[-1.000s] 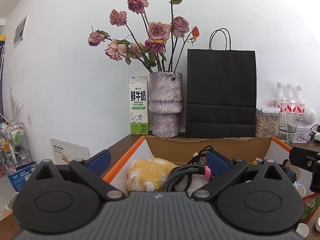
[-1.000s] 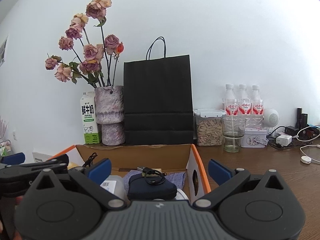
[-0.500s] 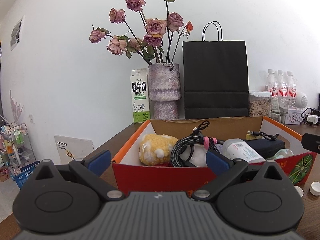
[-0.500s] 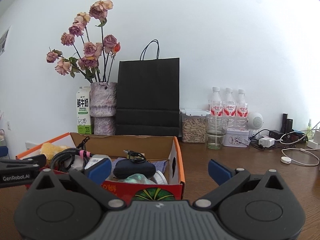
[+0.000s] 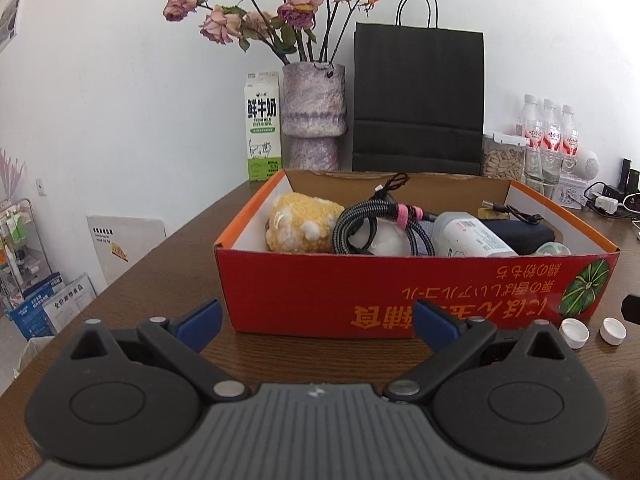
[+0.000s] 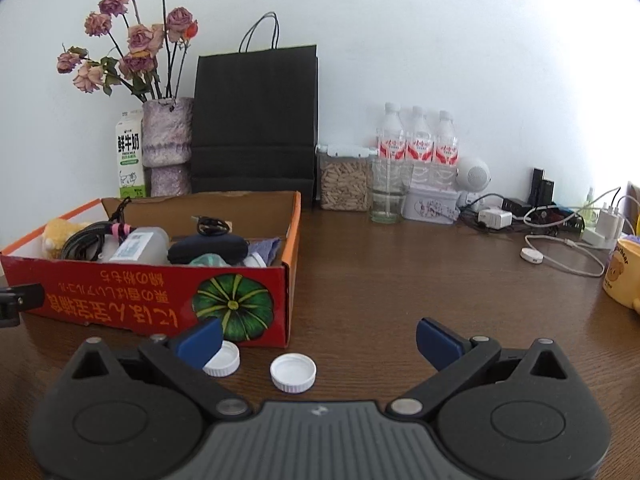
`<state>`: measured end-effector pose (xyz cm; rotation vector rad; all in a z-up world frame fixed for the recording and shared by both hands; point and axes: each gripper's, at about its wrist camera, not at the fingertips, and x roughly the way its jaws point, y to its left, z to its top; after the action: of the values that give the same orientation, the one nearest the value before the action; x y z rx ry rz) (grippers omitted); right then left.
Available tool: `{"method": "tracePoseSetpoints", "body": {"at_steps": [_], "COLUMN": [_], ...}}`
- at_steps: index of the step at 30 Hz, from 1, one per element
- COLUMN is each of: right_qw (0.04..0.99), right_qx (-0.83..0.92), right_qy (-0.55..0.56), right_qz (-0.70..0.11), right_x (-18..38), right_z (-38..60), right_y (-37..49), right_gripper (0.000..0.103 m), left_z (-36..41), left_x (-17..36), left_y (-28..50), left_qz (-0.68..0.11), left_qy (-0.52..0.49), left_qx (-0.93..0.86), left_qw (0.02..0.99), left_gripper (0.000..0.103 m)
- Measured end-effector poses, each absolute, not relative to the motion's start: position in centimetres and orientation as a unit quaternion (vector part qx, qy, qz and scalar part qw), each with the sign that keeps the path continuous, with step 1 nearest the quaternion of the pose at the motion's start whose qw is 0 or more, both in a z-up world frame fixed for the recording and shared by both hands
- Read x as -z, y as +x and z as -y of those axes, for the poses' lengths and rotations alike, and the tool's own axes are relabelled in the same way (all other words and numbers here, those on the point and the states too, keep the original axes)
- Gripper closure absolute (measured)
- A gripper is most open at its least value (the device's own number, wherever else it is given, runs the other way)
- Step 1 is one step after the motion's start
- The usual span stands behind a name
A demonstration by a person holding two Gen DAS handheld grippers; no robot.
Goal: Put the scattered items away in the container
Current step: 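Withdraw both tools from the box toward the white caps, then grasp a white cap with the right tool while the left grasps the orange item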
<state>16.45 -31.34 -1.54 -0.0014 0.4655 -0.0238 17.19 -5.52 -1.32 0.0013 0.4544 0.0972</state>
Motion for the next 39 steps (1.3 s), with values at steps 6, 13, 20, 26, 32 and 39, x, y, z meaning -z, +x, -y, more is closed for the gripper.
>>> {"method": "tracePoseSetpoints", "body": {"at_steps": [6, 13, 20, 26, 32, 39], "right_qw": [0.957, 0.946, 0.949, 0.953, 0.956, 0.957], "right_qx": [0.016, 0.004, -0.029, -0.026, -0.024, -0.022], "right_qy": [0.013, -0.001, -0.004, 0.003, 0.003, 0.011], "right_qz": [-0.290, -0.325, -0.314, -0.303, -0.293, -0.289], "right_x": [2.6, 3.3, 3.1, 2.8, 2.6, 2.5], "right_z": [32.1, 31.3, 30.7, 30.9, 31.0, 31.2], "right_y": [17.9, 19.5, 19.3, 18.9, 18.6, 18.5], "right_gripper": [0.008, 0.014, 0.076, 0.076, 0.076, 0.076], "left_z": [5.3, 5.3, 5.3, 5.4, 5.4, 7.0], "left_x": [2.0, 2.3, 2.5, 2.7, 2.9, 2.3], "left_y": [17.9, 18.4, 18.7, 18.8, 19.1, 18.9], "left_qz": [-0.265, -0.288, -0.302, -0.308, -0.318, -0.294], "left_qy": [-0.001, -0.001, -0.003, -0.003, -0.003, -0.012], "left_qx": [-0.047, -0.047, -0.044, -0.041, -0.038, 0.012], "left_qw": [0.963, 0.956, 0.952, 0.951, 0.947, 0.956], "left_gripper": [0.000, 0.000, 0.000, 0.000, 0.000, 0.000]}}
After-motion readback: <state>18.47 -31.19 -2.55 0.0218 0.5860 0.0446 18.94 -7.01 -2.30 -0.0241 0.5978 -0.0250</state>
